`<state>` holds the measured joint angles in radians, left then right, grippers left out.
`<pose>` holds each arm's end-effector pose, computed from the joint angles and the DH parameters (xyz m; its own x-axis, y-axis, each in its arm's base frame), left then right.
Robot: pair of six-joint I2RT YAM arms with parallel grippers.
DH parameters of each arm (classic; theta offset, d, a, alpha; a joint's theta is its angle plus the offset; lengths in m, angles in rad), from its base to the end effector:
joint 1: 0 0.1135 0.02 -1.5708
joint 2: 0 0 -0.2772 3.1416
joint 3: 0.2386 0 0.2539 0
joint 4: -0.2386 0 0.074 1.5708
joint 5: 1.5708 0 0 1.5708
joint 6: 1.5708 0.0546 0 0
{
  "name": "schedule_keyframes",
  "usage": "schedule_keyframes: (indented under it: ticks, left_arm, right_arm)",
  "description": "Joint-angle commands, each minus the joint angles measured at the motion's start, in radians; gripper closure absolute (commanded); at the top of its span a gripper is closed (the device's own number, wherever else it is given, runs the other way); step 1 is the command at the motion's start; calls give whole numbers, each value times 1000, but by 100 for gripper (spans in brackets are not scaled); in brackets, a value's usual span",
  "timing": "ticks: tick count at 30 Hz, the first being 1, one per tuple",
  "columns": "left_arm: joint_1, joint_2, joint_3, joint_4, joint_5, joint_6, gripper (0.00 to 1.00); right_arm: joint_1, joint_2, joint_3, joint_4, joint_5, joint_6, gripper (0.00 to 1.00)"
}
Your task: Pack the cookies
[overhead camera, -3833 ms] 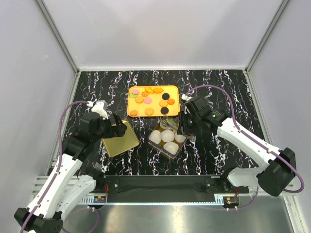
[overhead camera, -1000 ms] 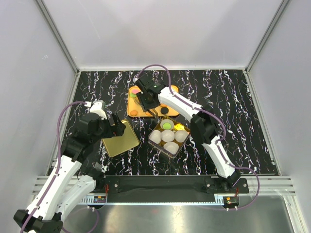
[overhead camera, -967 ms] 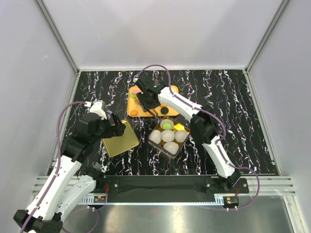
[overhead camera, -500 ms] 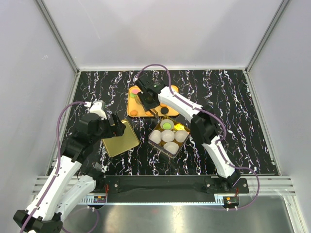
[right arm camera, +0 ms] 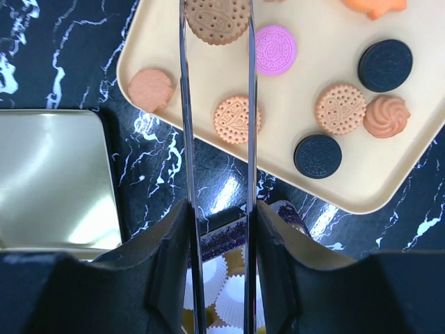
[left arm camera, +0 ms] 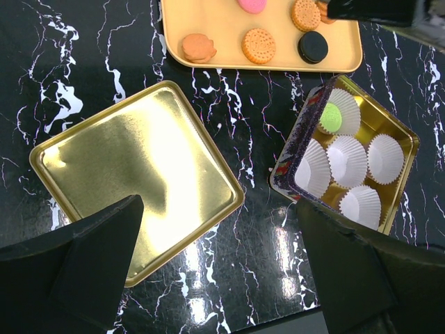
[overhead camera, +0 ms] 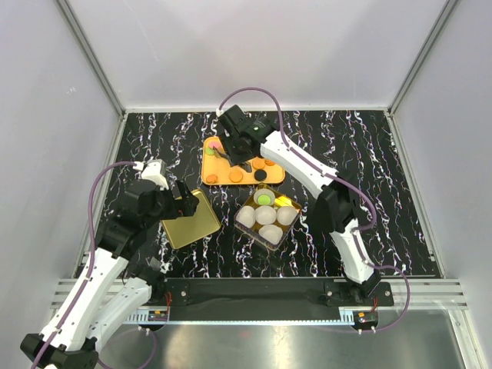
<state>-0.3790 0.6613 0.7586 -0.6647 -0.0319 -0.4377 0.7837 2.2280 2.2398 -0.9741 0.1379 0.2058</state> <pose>0.1394 -0.0536 0.2983 -0.5984 -0.2177 -0.7711 0.1007 0.9343 -0.3419 0.3655 0.3537 0.2908 -0.7004 -0.4123 -0.5826 -0.5112 0.8594 0.0064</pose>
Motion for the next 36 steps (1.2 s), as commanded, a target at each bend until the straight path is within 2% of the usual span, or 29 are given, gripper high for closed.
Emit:
schedule_keyframes:
  ticks: [1,5,10,14,25,36]
  left_arm:
    - [-4,-15,-2,10,-25,-3,1]
    - [-8,-17,-2,10,-28,-3,1]
    - [-11,-28,-2,10,-23,-3,1]
    - [-11,-34,-2,13,-19,-3,1]
    - [-12,-28,-4,16,-3,2,1]
    - [-12,-28,-4,13,-11,-1,1]
  right_arm:
    - [11,-102,11,18,17,-6,55]
    - [9,-172,-37,15,17,3,55]
    - [9,-313,-175,15,6,9,55]
    - [9,-476,-272,-43,-15,27,55]
    - [9,-898,-673,-192,-21,129,54]
    - [11,-1045,-939,-201,-26,187,54]
